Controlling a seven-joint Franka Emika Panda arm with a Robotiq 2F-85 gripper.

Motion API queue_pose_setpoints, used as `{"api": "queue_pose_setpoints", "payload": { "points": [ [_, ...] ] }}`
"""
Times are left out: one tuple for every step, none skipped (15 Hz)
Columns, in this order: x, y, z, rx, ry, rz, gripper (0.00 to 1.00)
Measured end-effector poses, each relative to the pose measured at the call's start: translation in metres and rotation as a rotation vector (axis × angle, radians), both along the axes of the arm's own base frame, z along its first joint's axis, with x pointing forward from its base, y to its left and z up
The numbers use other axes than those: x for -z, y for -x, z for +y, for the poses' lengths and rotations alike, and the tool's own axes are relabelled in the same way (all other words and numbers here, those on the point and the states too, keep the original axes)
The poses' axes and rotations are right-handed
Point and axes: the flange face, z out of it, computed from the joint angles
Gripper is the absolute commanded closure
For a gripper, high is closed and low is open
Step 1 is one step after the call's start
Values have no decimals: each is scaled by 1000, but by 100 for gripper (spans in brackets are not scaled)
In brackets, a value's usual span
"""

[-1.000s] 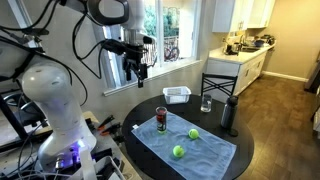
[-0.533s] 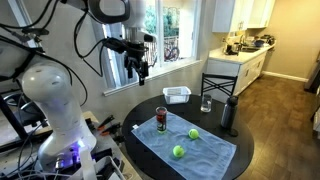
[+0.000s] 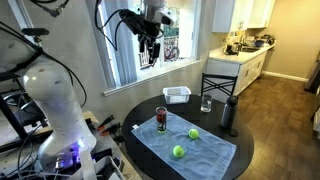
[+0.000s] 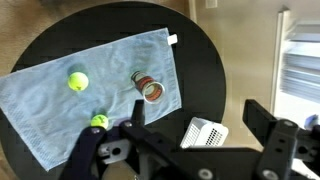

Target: Put the ball in the container

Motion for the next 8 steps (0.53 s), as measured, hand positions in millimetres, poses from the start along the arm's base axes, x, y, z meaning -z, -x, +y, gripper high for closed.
{"api": "queue_pose_setpoints", "payload": {
  "points": [
    [-3, -9, -8, 25, -43, 9, 0],
    [-3, -19, -16, 51, -84, 20, 0],
    [0, -29, -25, 81, -120, 33, 0],
    [6, -40, -36, 115, -154, 49, 0],
    [14, -49, -47, 150, -180, 64, 0],
    [24, -58, -58, 189, -206, 80, 0],
    [35, -66, -69, 228, -231, 96, 0],
    [47, -74, -80, 269, -254, 114, 0]
  ]
}}
